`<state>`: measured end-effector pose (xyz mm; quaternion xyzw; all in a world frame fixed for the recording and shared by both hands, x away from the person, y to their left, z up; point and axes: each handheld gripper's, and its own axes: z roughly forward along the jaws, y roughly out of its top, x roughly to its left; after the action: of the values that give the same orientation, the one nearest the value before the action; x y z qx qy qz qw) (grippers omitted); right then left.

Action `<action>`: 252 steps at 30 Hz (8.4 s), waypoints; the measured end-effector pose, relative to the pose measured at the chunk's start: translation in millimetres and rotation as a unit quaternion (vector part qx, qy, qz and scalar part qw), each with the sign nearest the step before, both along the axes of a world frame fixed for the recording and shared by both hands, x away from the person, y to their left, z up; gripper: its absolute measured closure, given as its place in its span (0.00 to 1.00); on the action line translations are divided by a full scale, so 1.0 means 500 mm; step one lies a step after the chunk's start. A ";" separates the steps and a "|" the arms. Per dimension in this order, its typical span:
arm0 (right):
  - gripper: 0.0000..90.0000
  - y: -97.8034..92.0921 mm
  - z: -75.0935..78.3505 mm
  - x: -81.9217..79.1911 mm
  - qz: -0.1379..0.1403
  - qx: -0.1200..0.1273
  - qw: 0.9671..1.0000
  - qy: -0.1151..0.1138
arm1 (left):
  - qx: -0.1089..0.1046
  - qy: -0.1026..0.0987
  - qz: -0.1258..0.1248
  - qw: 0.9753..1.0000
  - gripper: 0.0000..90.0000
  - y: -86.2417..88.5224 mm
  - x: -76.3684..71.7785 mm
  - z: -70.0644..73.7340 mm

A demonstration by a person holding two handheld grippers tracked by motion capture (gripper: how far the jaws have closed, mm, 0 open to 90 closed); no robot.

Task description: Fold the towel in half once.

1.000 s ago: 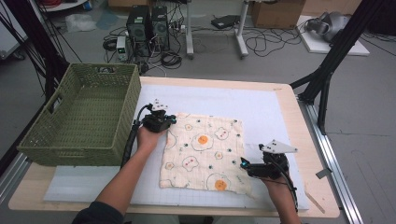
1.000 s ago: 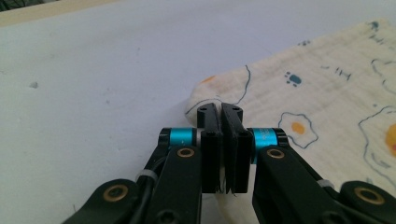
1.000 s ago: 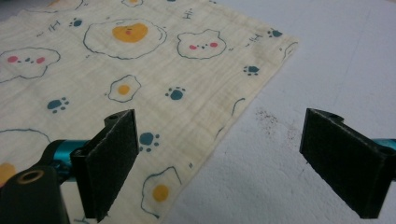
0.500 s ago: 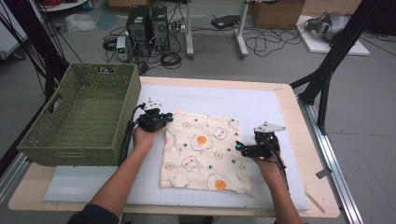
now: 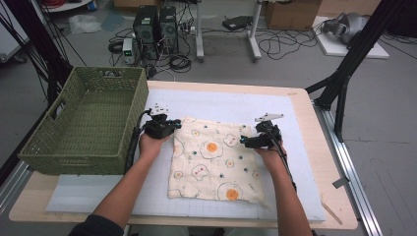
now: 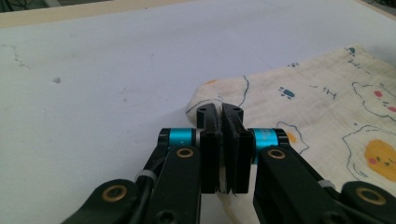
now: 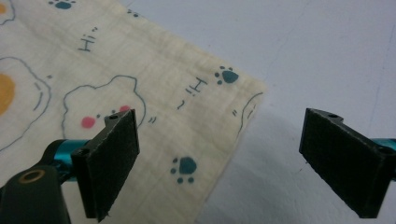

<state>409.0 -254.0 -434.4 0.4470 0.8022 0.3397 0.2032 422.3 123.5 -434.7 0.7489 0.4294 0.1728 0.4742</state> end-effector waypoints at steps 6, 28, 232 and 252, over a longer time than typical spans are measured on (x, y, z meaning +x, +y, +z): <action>0.42 0.015 -0.022 0.025 0.000 0.005 1.000 0.011 | 0.004 0.004 -0.002 1.000 0.95 0.000 0.001 -0.003; 0.95 0.024 0.040 -0.009 0.034 0.025 0.997 -0.066 | -0.034 -0.040 0.003 0.999 0.96 0.012 -0.028 0.058; 0.73 -0.008 -0.015 -0.140 -0.003 -0.051 0.997 -0.058 | 0.056 0.014 -0.006 0.998 0.83 -0.022 -0.116 -0.026; 0.18 -0.053 0.039 -0.232 0.007 0.049 0.992 -0.118 | -0.059 -0.040 -0.061 0.996 0.20 0.041 -0.186 0.016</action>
<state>293.2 -280.6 -415.0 0.4074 0.7580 0.4308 0.2717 329.2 143.8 -426.8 0.7371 0.3729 0.1472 0.5440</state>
